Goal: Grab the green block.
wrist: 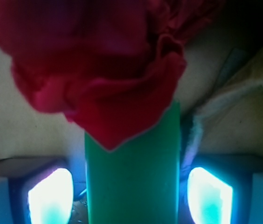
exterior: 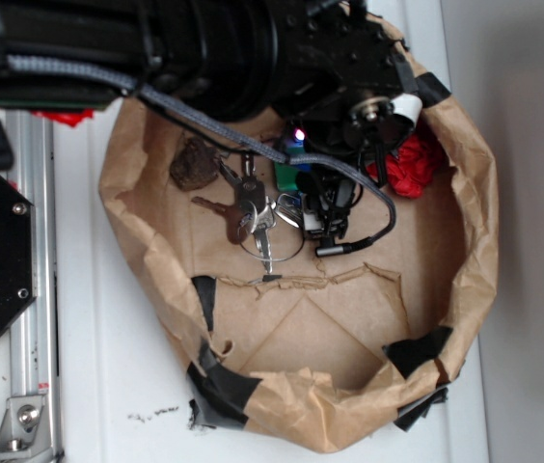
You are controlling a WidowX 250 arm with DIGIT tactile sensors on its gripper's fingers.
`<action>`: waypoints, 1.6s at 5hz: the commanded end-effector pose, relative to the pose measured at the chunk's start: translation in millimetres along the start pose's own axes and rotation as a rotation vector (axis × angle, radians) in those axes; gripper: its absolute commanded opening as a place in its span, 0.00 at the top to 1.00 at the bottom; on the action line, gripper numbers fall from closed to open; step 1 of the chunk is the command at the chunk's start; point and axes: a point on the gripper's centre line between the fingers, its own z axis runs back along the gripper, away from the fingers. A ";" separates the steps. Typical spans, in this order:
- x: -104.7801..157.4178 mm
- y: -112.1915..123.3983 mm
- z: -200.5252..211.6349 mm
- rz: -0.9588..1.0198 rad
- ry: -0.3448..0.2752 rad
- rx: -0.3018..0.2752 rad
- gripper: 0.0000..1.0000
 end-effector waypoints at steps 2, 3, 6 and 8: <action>-7.7 6.0 -4.9 0.005 0.010 -0.002 1.00; -9.1 3.7 7.9 0.007 0.002 -0.004 1.00; -2.8 -80.3 135.4 -0.142 -0.047 0.081 1.00; -6.3 -83.0 134.0 -0.152 -0.048 0.086 1.00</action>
